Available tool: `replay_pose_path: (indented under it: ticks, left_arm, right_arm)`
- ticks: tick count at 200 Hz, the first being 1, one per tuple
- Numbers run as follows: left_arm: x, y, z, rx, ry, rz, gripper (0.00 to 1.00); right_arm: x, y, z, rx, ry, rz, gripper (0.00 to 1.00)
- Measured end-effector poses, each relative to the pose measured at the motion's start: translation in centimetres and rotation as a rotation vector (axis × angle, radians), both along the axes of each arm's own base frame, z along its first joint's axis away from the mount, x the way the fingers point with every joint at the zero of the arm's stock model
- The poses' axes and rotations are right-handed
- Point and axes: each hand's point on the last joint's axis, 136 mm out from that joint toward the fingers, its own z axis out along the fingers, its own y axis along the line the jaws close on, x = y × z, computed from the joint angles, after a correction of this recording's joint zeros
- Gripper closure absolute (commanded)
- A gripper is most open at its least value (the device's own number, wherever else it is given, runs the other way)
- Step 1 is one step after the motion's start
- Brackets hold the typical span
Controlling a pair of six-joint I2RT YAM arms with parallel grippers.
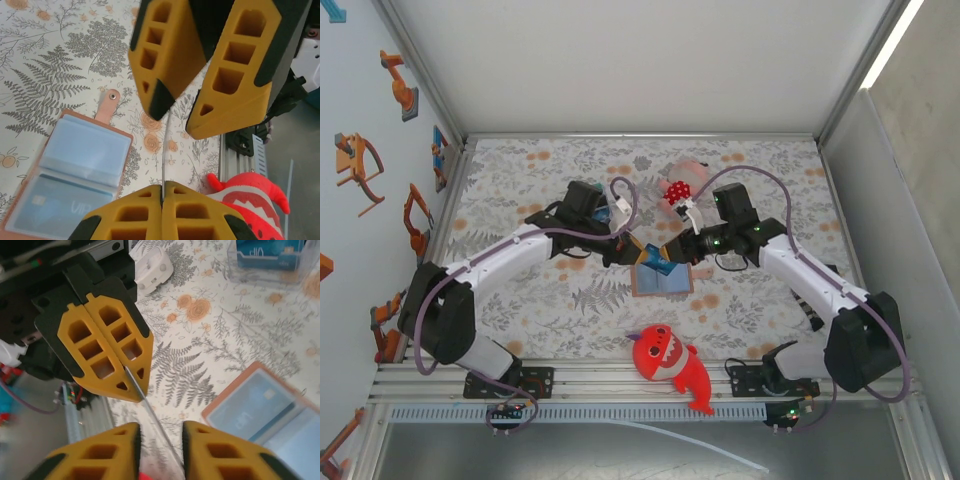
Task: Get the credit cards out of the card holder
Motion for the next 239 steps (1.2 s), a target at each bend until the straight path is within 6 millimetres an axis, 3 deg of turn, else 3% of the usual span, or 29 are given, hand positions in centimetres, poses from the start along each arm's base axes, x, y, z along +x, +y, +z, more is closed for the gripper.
replay_pose_path:
  ticks: [15,63,89,122,146,189,239]
  left_arm:
    - [0.0,0.3,0.3,-0.010,-0.013,0.024,1.00]
    - [0.0,2.2,0.9,-0.039,-0.062,0.165,1.00]
    - [1.0,3.7,0.8,-0.068,-0.065,0.317,1.00]
    - [2.5,4.7,1.0,-0.149,-0.012,0.486,1.00]
    - [3.1,4.6,2.4,-0.219,0.017,0.539,1.00]
    - [3.5,4.4,5.5,-0.336,0.025,0.563,1.00]
    - [3.6,4.3,6.3,-0.384,0.046,0.571,1.00]
  right_arm:
    - [0.1,-0.1,0.1,-0.007,-0.007,-0.015,0.52]
    - [1.2,-1.0,1.7,-0.017,-0.077,-0.127,0.47]
    - [1.4,-1.6,2.8,0.037,-0.115,-0.207,0.47]
    - [1.8,-1.5,1.6,0.122,-0.063,-0.286,0.47]
    - [2.6,-0.8,0.7,0.193,0.000,-0.318,0.47]
    - [4.4,1.3,1.0,0.343,0.095,-0.299,0.52]
    - [4.0,3.1,2.3,0.437,0.118,-0.224,0.58]
